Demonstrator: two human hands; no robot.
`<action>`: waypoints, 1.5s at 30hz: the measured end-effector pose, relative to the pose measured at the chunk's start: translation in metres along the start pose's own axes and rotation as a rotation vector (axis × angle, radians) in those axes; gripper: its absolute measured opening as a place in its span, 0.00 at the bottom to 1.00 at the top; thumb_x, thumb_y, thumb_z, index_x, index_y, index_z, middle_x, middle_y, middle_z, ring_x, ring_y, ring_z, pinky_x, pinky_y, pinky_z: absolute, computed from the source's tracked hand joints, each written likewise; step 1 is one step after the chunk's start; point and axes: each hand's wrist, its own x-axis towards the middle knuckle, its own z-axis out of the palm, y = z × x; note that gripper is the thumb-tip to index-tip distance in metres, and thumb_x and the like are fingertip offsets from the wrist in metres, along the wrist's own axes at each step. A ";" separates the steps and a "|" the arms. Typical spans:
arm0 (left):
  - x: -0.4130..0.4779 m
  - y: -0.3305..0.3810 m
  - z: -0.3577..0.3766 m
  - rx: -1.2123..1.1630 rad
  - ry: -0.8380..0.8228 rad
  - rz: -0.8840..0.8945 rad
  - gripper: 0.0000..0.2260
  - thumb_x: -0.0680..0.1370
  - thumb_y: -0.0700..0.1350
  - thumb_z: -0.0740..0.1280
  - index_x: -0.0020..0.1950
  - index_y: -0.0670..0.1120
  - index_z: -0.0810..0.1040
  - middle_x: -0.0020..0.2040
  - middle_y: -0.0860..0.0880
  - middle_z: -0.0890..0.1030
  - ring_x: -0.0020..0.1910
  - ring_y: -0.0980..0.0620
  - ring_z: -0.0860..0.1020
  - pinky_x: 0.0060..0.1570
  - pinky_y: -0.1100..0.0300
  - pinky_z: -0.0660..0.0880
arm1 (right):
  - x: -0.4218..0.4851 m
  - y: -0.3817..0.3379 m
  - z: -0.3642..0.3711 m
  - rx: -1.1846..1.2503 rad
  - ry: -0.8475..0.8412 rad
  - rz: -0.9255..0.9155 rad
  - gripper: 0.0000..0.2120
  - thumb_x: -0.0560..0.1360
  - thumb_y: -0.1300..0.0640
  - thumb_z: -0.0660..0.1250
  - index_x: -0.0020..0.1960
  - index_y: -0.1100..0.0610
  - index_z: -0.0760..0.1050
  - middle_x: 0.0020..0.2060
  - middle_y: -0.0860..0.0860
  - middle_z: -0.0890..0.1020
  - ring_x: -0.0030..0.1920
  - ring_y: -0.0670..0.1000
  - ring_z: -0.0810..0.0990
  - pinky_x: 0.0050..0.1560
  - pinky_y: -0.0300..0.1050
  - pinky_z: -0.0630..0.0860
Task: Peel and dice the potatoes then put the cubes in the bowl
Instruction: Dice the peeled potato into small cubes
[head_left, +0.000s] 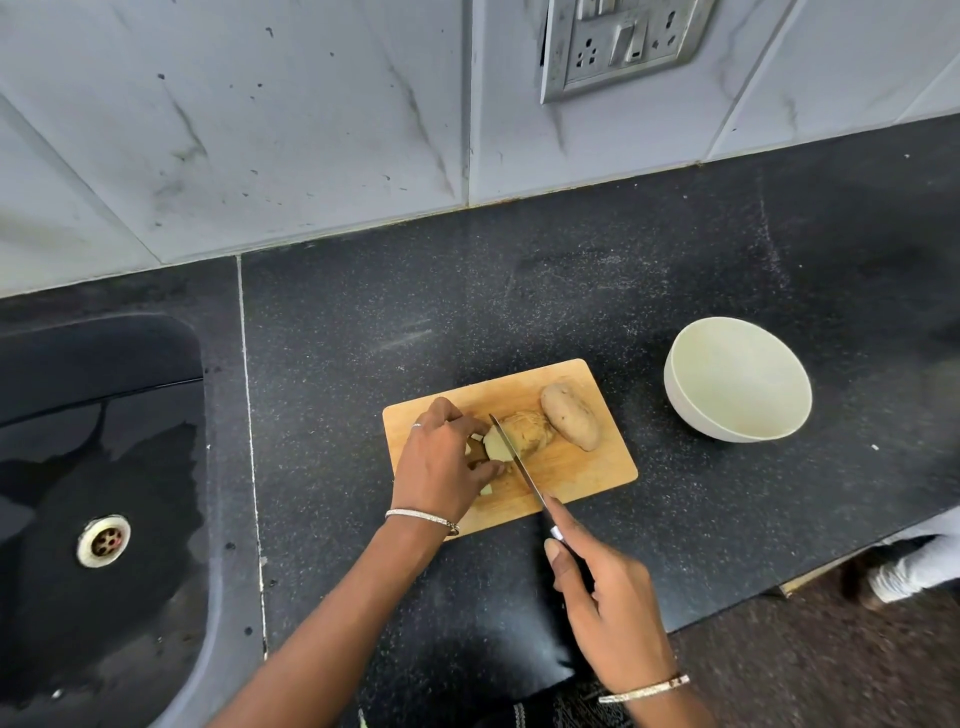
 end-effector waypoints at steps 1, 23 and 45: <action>-0.001 -0.001 0.000 -0.001 0.004 0.006 0.21 0.68 0.55 0.77 0.58 0.51 0.81 0.53 0.53 0.72 0.53 0.50 0.73 0.50 0.61 0.70 | 0.000 0.000 0.001 0.000 -0.002 0.004 0.25 0.80 0.50 0.63 0.72 0.30 0.62 0.31 0.50 0.80 0.33 0.46 0.79 0.38 0.47 0.77; -0.003 -0.001 0.007 0.055 0.095 0.033 0.14 0.71 0.53 0.75 0.55 0.51 0.84 0.47 0.54 0.74 0.50 0.52 0.70 0.43 0.62 0.65 | 0.009 -0.015 -0.001 -0.006 -0.100 0.101 0.22 0.81 0.55 0.61 0.72 0.38 0.65 0.29 0.34 0.73 0.28 0.43 0.70 0.27 0.32 0.60; -0.006 0.000 0.007 0.042 0.111 -0.021 0.13 0.72 0.53 0.74 0.55 0.53 0.84 0.48 0.54 0.75 0.49 0.52 0.68 0.41 0.61 0.64 | 0.017 -0.030 0.019 -0.113 -0.116 0.203 0.29 0.80 0.60 0.62 0.75 0.36 0.62 0.27 0.44 0.71 0.30 0.42 0.71 0.29 0.37 0.63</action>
